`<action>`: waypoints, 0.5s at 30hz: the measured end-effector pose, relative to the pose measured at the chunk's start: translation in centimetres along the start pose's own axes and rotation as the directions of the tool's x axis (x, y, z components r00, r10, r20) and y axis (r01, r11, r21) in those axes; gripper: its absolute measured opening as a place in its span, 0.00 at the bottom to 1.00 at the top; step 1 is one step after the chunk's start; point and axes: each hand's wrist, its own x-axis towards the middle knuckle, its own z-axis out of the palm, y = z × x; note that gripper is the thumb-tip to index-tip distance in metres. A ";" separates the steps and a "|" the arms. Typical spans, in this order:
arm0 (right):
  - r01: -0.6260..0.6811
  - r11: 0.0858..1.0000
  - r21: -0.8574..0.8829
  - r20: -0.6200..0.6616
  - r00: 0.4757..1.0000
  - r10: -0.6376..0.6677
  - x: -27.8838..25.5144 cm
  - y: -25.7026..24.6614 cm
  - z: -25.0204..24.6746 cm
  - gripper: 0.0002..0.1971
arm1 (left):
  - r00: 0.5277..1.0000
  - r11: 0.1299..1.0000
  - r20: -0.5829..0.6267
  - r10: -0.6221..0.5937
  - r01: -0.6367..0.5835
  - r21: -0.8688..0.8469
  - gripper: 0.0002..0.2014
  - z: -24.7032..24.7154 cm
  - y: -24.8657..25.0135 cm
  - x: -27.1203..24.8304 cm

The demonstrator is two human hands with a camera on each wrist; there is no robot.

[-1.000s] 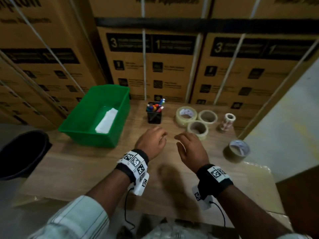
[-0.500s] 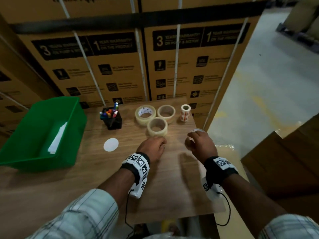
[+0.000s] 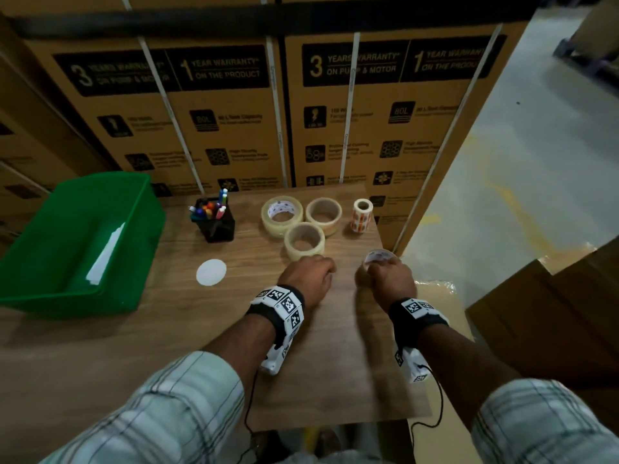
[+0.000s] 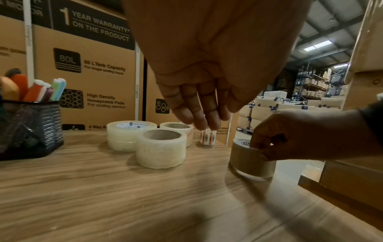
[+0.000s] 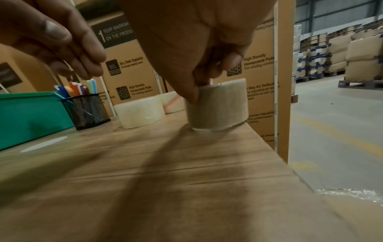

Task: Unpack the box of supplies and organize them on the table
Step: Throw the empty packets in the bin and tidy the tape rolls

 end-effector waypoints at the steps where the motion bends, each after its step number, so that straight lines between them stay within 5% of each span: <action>1: 0.028 1.000 0.006 -0.011 1.000 -0.028 -0.2 -0.3 0.0 0.15 | 1.000 1.000 -0.007 -0.011 0.011 -0.009 0.13 -0.1 -0.4 -0.4; 9: 0.347 0.929 0.132 -0.298 0.907 -0.296 -1.2 -7.9 -2.1 0.10 | 0.988 0.988 -0.083 -0.130 0.122 -0.096 0.13 -2.4 -5.7 -6.5; 15: 0.521 0.821 0.233 -0.326 0.837 -0.439 -0.7 -18.6 -2.9 0.07 | 0.929 0.945 -0.196 -0.313 0.284 -0.163 0.13 -5.1 -12.2 -14.2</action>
